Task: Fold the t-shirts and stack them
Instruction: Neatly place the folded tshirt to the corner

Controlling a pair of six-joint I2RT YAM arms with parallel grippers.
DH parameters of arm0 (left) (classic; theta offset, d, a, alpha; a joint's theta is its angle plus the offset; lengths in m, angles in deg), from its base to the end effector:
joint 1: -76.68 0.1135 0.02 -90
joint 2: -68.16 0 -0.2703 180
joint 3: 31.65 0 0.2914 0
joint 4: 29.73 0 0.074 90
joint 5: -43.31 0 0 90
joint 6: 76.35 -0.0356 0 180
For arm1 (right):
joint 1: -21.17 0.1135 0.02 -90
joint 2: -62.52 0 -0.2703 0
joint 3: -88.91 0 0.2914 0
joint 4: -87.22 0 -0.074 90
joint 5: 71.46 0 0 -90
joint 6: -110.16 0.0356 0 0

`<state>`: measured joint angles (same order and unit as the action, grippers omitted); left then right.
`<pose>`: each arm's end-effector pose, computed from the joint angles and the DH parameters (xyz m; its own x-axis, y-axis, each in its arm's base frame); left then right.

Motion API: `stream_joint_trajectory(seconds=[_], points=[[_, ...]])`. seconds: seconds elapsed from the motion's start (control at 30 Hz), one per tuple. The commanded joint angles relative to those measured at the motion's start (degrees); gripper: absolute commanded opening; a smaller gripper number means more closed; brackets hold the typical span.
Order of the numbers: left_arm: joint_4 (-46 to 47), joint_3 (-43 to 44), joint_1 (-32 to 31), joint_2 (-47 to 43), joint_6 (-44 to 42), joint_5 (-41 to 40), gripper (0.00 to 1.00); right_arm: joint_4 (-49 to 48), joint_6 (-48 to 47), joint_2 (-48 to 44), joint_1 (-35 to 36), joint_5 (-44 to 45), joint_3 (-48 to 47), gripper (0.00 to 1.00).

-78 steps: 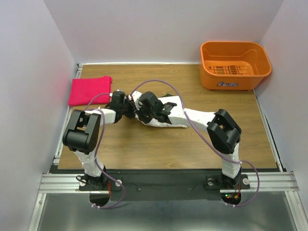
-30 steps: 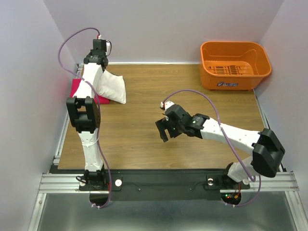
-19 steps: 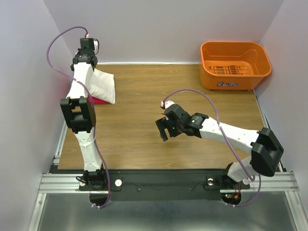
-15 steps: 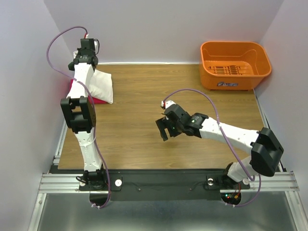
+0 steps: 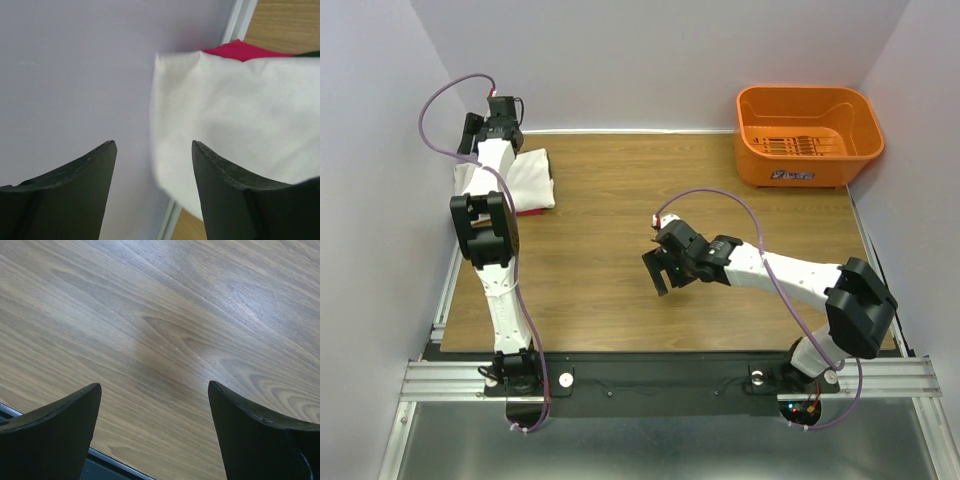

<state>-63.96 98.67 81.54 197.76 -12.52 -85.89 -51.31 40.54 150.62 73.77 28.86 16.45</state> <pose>0.5644 0.0706 0.2693 -0.7542 0.2789 -0.5944 -0.2876 0.6736 0.6809 0.2182 0.2748 0.2135 -0.7297 -0.3903 -0.5614 -0.4996 0.8649 0.0481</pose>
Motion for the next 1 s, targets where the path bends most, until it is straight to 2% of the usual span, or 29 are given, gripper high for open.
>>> stream_joint_trajectory(seconds=[0.0, 0.13, 0.17, 0.23, 0.33, 0.43, 0.5, 0.6, 0.63, 0.8, 0.97], points=[[3.54, 1.27, -0.03, -5.23, 3.40, -4.13, 0.77, -0.49, 1.41, -3.71, 0.66, 3.03, -0.07, 0.94], [1.18, 2.33, -2.30, -9.80, 9.63, -3.26, 0.81, -0.49, 3.25, -7.05, 0.58, 9.86, 2.56, 0.97], [-1.10, 2.68, -3.01, -11.98, 14.09, -2.38, 0.80, -0.49, 3.70, -8.02, 0.66, 11.63, 3.18, 0.99], [-3.30, 2.33, -4.15, -14.80, 18.16, 2.25, 0.81, -0.06, 5.36, -11.43, 0.49, 17.93, 4.06, 1.00], [-6.65, -2.57, -8.28, -22.44, 25.45, 6.76, 0.80, 3.18, 9.13, -15.39, -0.21, 25.68, 4.94, 1.00], [-6.39, -15.98, -13.73, -35.85, 30.47, 9.32, 0.80, 7.75, 11.95, -21.20, -3.46, 33.86, 4.24, 1.00], [-6.83, -21.37, -17.76, -41.77, 32.84, 9.84, 0.80, 10.39, 13.27, -25.85, -6.52, 36.07, 2.93, 1.00], [-7.53, -31.66, -19.36, -55.03, 39.52, 13.52, 0.80, 13.57, 13.72, -32.51, -8.04, 38.88, 0.91, 1.00], [-7.80, -36.47, -19.37, -62.38, 43.45, 14.93, 0.82, 14.70, 13.20, -34.37, -8.04, 39.94, 0.46, 1.00], [-7.88, -46.61, -19.28, -83.34, 49.28, 18.10, 0.88, 15.77, 10.12, -45.27, -8.13, 42.49, -0.42, 1.00], [-10.08, -53.12, -19.37, -101.63, 49.99, 16.53, 0.90, 15.68, 5.37, -56.53, -8.13, 45.83, 1.16, 1.00]])
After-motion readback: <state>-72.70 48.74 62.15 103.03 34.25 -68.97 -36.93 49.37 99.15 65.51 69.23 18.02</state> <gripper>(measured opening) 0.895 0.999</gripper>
